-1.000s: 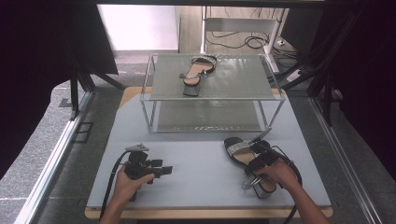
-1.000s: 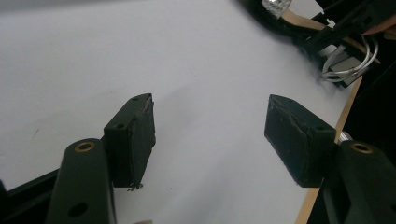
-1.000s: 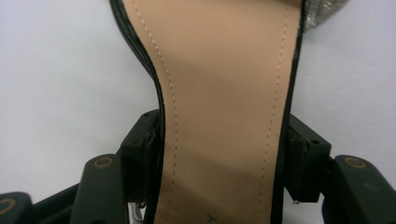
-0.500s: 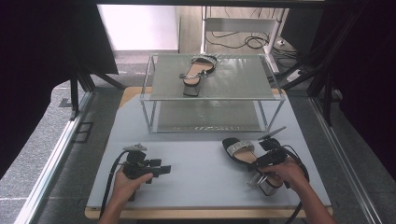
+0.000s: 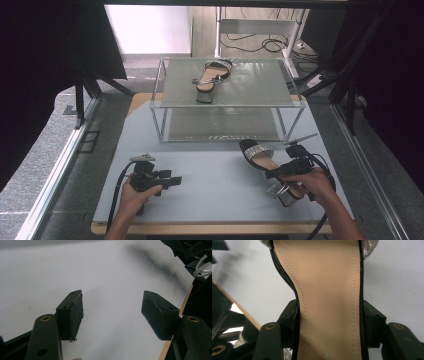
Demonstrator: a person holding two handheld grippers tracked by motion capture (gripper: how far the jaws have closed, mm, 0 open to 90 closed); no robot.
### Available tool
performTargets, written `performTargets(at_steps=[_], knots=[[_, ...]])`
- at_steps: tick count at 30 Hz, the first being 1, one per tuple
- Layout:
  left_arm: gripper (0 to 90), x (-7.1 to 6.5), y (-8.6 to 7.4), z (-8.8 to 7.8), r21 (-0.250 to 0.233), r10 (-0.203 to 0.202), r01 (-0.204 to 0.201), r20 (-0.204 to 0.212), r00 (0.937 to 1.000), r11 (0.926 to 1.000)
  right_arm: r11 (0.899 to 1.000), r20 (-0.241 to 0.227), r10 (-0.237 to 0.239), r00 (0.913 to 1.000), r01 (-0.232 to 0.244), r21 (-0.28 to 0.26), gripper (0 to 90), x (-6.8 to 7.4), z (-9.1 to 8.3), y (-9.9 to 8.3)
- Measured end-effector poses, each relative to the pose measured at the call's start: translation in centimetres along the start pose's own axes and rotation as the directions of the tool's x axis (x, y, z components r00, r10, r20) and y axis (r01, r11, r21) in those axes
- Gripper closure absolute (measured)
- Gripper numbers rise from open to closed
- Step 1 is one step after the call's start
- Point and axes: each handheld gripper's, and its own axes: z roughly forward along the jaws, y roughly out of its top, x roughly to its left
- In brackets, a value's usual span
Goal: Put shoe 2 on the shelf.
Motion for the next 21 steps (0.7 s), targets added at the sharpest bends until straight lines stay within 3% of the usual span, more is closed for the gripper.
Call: performTargets(at_steps=[10,15,21], knots=[[35.0,0.0,0.1,-0.2,-0.003,0.002,-0.002,-0.012,0.9999,1.0,0.996,-0.068,-0.058,0.996,0.052,-0.077,42.5,2.0,-2.5,-0.3],[35.2,-0.1,0.1,-0.7,-0.021,0.008,-0.008,-0.013,0.9999,0.9997,0.987,-0.105,-0.115,0.9879,0.102,-0.122,42.5,3.8,-4.5,0.0],[35.1,0.0,0.1,-0.6,-0.02,0.011,-0.011,-0.008,0.9999,0.9997,0.98,-0.126,-0.152,0.9803,0.133,-0.148,42.5,4.9,-5.7,0.6]])
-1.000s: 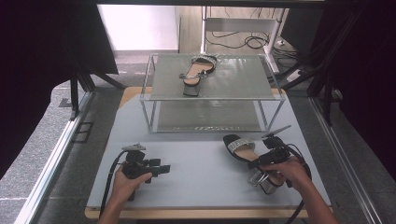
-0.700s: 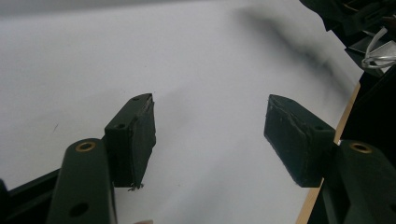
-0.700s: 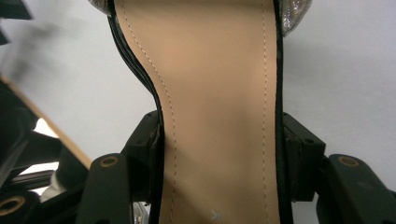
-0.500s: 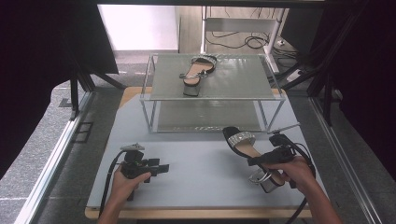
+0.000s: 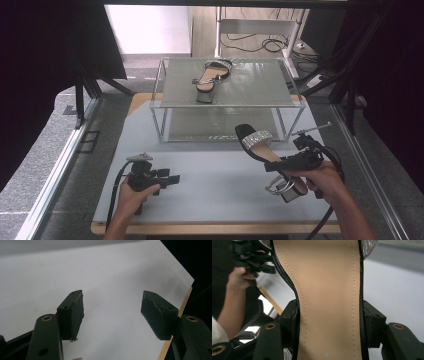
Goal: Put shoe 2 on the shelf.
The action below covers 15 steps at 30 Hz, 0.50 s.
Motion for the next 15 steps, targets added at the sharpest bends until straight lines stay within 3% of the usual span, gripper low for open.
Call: performTargets(at_steps=[9,15], knots=[[35.1,0.1,0.0,-0.3,-0.011,-0.007,0.007,0.002,1.0,0.9999,0.999,-0.007,-0.043,0.9991,0.043,-0.032,42.5,1.9,-1.0,3.0],[35.2,0.1,-0.1,-0.3,-0.007,-0.01,0.01,0.0,1.0,0.9999,0.998,0.0,-0.047,0.9989,0.047,-0.048,42.5,2.2,-1.3,4.8]])
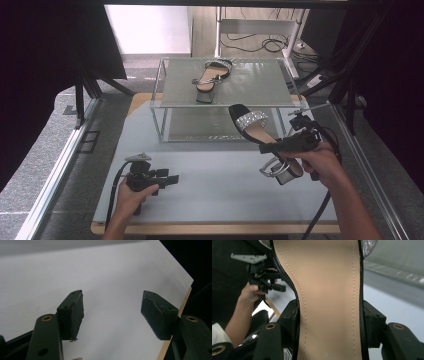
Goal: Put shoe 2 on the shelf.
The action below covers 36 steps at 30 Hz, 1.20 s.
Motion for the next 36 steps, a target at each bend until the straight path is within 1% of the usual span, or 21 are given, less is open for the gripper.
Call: performTargets(at_steps=[1,2,3,6,9,10,11,12,14,15,16,17,20,21,23,28,33,36], knots=[[35.2,0.0,0.0,0.0,0.0,0.0,0.0,0.0,1.0,1.0,1.0,0.0,0.0,1.0,0.0,0.0,42.5,0.0,0.0,0.0],[35.1,0.0,0.0,0.0,0.001,0.002,-0.002,0.001,1.0,1.0,1.0,0.005,0.004,1.0,-0.004,0.001,42.5,0.0,-0.1,0.6],[35.2,0.0,0.0,0.0,0.001,0.002,-0.002,0.001,1.0,1.0,1.0,0.005,0.004,1.0,-0.004,0.001,42.5,0.0,-0.1,0.6],[35.1,-0.1,0.0,-0.1,0.002,0.004,-0.004,0.004,1.0,1.0,1.0,0.021,0.001,0.9998,-0.001,0.004,42.5,0.0,-0.2,1.6],[35.1,0.0,-0.1,-0.1,0.004,0.004,-0.004,0.007,1.0,1.0,1.0,0.03,0.001,0.9996,0.0,-0.006,42.5,0.0,-0.4,2.7],[35.1,0.0,-0.1,-0.1,0.004,0.004,-0.004,0.007,1.0,1.0,1.0,0.03,0.001,0.9996,0.0,-0.006,42.5,0.0,-0.4,2.7],[35.1,0.0,-0.1,-0.1,0.005,0.003,-0.003,0.008,1.0,1.0,1.0,0.028,0.002,0.9996,-0.002,-0.013,42.5,-0.1,-0.4,3.2],[35.1,0.0,-0.1,0.0,0.007,0.002,-0.002,0.01,0.9999,1.0,1.0,0.028,0.002,0.9996,-0.002,-0.013,42.5,-0.1,-0.4,3.2],[35.0,0.0,-0.1,0.0,0.01,0.0,0.0,0.01,1.0,1.0,1.0,0.03,0.004,0.9995,-0.003,-0.015,42.5,-0.1,-0.5,3.7],[35.0,0.0,-0.1,0.0,0.011,0.001,-0.001,0.013,0.9999,0.9999,1.0,0.038,0.009,0.9992,-0.009,-0.018,42.5,-0.2,-0.6,4.4],[35.0,0.0,-0.1,-0.1,0.011,0.004,-0.004,0.013,0.9999,0.9999,1.0,0.038,0.009,0.9992,-0.009,-0.018,42.5,-0.2,-0.6,4.4],[35.0,-0.1,-0.1,-0.1,0.01,0.004,-0.004,0.013,0.9999,0.9999,1.0,0.039,0.009,0.9992,-0.009,-0.02,42.5,-0.3,-0.6,4.7],[34.8,-0.2,-0.1,-0.1,0.011,0.007,-0.007,0.019,0.9998,0.9999,0.999,0.048,0.03,0.9984,-0.029,-0.029,42.5,-0.9,-0.5,5.9],[34.8,-0.2,-0.1,-0.1,0.014,0.008,-0.008,0.018,0.9998,0.9999,0.999,0.048,0.03,0.9984,-0.029,-0.029,42.5,-0.9,-0.5,5.9],[34.8,-0.2,-0.1,0.0,0.013,0.011,-0.011,0.021,0.9997,0.9998,0.999,0.052,0.045,0.9976,-0.043,-0.032,42.5,-1.7,-0.2,6.4],[34.7,-0.4,-0.1,-0.3,0.009,0.013,-0.013,0.013,0.9998,0.9999,0.998,0.056,0.062,0.9965,-0.061,-0.031,42.5,-2.5,0.2,7.3],[34.4,-0.9,-0.1,-0.6,0.002,0.023,-0.023,0.017,0.9996,0.9997,0.998,0.072,0.063,0.9954,-0.062,-0.02,42.5,-2.9,0.6,8.2],[33.9,-1.1,-0.2,-0.9,0.002,0.03,-0.03,0.022,0.9993,0.9995,0.997,0.062,0.071,0.9955,-0.069,-0.032,42.6,-3.2,0.8,8.9]])
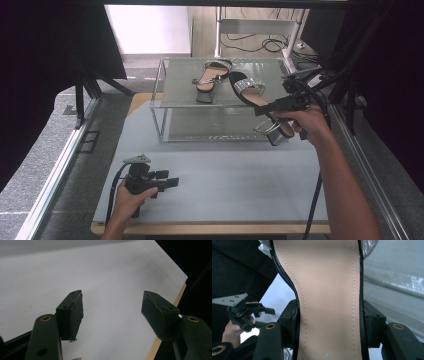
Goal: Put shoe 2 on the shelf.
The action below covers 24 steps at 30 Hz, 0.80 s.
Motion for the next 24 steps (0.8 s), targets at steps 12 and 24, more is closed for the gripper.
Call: performTargets(at_steps=[12,24], knots=[[33.6,-0.2,-0.2,-0.1,0.003,-0.001,0.001,0.007,1.0,1.0,1.0,0.025,-0.004,0.9997,0.004,0.01,42.5,-0.1,0.5,2.8],[33.4,-0.3,-0.1,-0.1,0.004,0.018,-0.018,0.02,0.9996,0.9998,0.999,0.048,0.046,0.9978,-0.045,-0.008,42.6,-0.9,2.0,5.2]])
